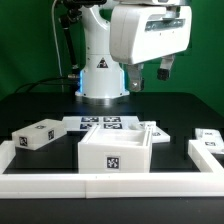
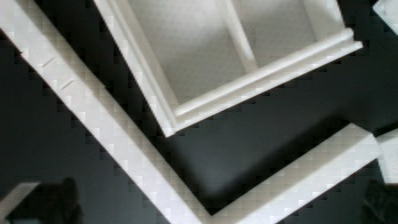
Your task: Assemble cabinet
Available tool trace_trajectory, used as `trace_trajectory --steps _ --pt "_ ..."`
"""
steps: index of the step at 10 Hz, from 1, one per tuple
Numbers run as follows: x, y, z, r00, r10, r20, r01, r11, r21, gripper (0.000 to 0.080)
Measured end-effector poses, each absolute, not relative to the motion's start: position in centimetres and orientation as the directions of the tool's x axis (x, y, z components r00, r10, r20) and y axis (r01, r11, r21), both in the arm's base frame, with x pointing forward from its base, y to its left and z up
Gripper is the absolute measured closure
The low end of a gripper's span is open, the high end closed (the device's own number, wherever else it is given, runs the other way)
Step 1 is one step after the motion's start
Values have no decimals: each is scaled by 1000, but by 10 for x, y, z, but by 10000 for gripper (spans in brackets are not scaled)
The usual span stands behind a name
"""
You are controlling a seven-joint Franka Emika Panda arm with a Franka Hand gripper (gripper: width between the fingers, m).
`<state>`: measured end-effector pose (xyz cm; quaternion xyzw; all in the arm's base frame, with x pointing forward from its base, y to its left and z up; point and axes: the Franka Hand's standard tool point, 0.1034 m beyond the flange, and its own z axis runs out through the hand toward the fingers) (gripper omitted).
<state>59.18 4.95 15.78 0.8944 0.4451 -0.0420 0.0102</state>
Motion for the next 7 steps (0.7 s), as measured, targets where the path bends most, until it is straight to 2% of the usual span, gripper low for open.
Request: trace_trajectory --steps 6,7 --pt "591 50 157 600 796 -83 797 -603 -20 1" --pt "589 51 151 545 837 -41 838 -545 15 1"
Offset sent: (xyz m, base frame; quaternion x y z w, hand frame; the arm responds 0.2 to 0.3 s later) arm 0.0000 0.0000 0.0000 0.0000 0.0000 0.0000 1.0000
